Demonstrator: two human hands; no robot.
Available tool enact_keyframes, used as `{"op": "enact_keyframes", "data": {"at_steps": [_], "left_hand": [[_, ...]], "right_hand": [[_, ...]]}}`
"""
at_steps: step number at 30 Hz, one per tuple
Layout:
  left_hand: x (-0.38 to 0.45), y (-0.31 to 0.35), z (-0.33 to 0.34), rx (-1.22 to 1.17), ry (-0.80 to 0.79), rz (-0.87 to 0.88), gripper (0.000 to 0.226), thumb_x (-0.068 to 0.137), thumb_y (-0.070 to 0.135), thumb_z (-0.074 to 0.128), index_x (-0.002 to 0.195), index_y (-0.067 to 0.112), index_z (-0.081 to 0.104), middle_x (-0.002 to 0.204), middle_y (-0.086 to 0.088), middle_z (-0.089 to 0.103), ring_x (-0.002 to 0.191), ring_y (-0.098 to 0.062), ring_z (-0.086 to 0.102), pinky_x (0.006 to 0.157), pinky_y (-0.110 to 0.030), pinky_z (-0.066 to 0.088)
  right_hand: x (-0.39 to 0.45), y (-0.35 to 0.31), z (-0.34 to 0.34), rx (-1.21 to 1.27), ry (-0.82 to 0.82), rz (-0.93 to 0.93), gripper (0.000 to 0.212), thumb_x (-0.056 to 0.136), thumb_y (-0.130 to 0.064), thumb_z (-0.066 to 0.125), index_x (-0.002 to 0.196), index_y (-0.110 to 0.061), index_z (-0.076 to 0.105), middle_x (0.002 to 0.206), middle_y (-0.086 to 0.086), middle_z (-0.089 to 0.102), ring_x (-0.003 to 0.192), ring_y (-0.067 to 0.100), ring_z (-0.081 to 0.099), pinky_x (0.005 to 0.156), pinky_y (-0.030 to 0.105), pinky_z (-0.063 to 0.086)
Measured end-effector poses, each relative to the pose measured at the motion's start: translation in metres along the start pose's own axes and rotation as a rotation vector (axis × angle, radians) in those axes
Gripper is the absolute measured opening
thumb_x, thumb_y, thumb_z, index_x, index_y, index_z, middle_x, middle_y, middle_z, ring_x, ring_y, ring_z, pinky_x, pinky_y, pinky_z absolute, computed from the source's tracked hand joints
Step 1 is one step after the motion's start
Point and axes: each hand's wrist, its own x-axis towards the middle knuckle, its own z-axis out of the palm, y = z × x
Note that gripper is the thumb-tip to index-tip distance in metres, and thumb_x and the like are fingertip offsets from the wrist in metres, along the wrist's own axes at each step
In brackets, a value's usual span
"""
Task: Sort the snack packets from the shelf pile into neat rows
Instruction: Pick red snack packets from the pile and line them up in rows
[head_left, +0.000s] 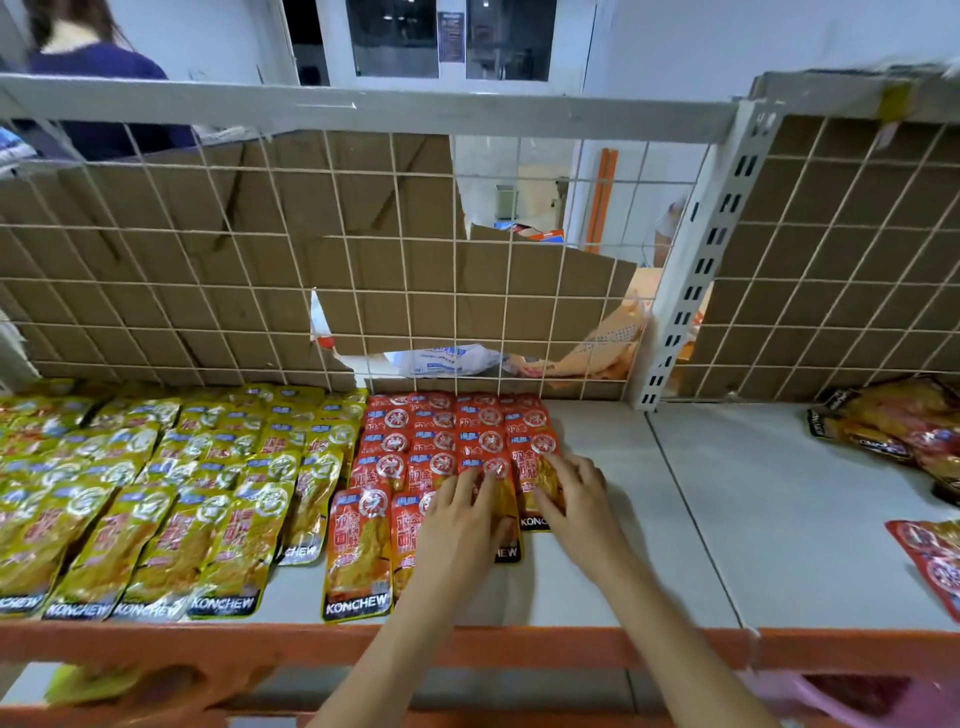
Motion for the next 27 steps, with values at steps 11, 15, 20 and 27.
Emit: {"op": "enact_keyframes", "data": {"at_steps": [11,15,20,27], "left_hand": [[0.011,-0.003,-0.016,-0.114,-0.149,-0.016,0.054,0.084,0.039,0.061,0.13,0.016,0.046,0.127,-0.005,0.046,0.12,-0.026,0.045,0.095,-0.036,0.04],[0.022,-0.008,-0.025,-0.141,-0.267,-0.038,0.059,0.084,0.044,0.058,0.134,0.02,0.037,0.132,-0.004,0.038,0.126,-0.024,0.034,0.102,-0.036,0.032],[0.019,-0.006,-0.033,-0.073,-0.197,0.016,0.048,0.082,0.04,0.061,0.123,0.016,0.054,0.119,-0.008,0.052,0.113,-0.031,0.049,0.092,-0.041,0.039],[-0.012,0.081,-0.038,-0.184,-0.078,0.288,0.029,0.07,0.035,0.062,0.093,0.019,0.069,0.089,0.001,0.067,0.08,-0.024,0.066,0.066,-0.036,0.053]], "right_hand": [[0.003,-0.014,-0.014,-0.012,-0.102,0.119,0.052,0.092,-0.029,0.059,0.14,-0.017,0.043,0.14,0.005,0.04,0.13,0.023,0.038,0.107,0.034,0.035],[-0.001,-0.023,-0.033,-0.072,-0.175,0.142,0.052,0.093,-0.032,0.056,0.141,-0.02,0.041,0.143,0.004,0.039,0.13,0.022,0.037,0.103,0.029,0.031],[-0.042,-0.013,-0.063,-0.261,-0.111,0.055,0.047,0.095,-0.032,0.05,0.139,-0.016,0.043,0.139,0.002,0.043,0.129,0.021,0.034,0.104,0.032,0.032],[-0.128,0.035,-0.119,-0.31,0.137,0.146,0.036,0.092,-0.026,0.055,0.126,-0.013,0.057,0.129,0.001,0.056,0.122,0.022,0.046,0.101,0.034,0.037]]}}
